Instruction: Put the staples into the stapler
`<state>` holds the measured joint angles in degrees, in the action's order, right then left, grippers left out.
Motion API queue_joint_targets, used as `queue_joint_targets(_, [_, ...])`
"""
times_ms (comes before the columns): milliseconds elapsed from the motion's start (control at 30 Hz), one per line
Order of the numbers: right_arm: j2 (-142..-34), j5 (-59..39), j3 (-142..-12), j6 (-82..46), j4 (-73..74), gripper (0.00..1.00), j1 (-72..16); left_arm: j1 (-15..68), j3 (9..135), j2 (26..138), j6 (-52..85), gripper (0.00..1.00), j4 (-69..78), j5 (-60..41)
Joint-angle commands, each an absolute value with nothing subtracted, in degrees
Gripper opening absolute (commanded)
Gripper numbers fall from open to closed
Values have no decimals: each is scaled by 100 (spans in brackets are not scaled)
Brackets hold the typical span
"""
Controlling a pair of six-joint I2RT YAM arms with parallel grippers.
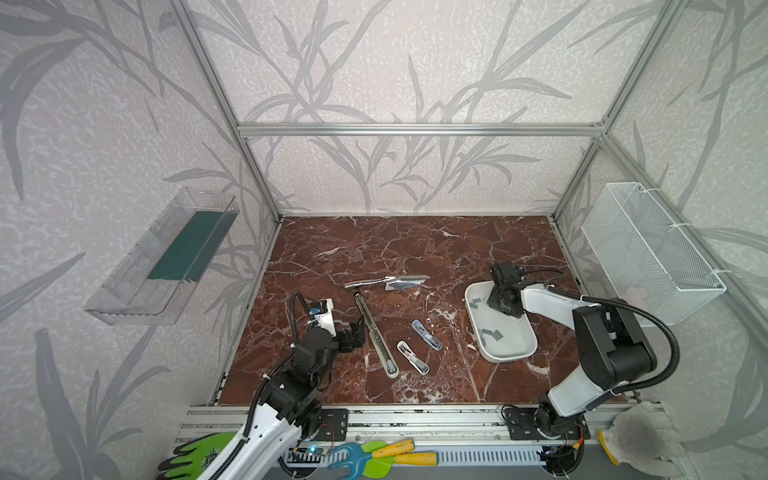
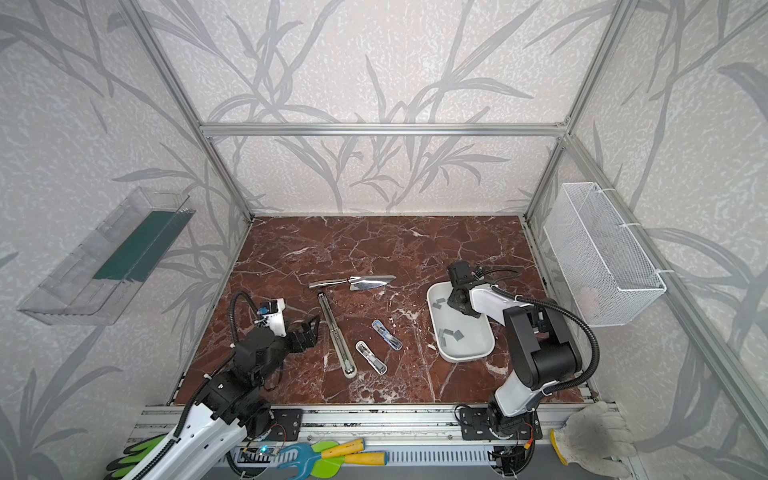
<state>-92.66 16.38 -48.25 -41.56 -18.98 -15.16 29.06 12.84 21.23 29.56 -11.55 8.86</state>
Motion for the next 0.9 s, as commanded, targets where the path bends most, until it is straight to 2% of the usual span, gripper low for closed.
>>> queue_joint_targets(0, [-8763,1719,-4806,-3993,-2188,12,-1576,2890,1252,2081,2950,99,-1091,912])
queue_joint_targets(433, [-6494,1466,-3986,-3120,-1593,7,-2206,2886,1257,2101,2951,99,-1073,872])
queue_joint_targets(667, [-5603,1749,-3828,-2176,-913,7,-3555,2892,1256,2107,2951,99,-1061,888])
queue_joint_targets(867, [-5612,1477,-3647,-1514,-170,7,-4794,2889,1253,2118,2939,99,-1055,894])
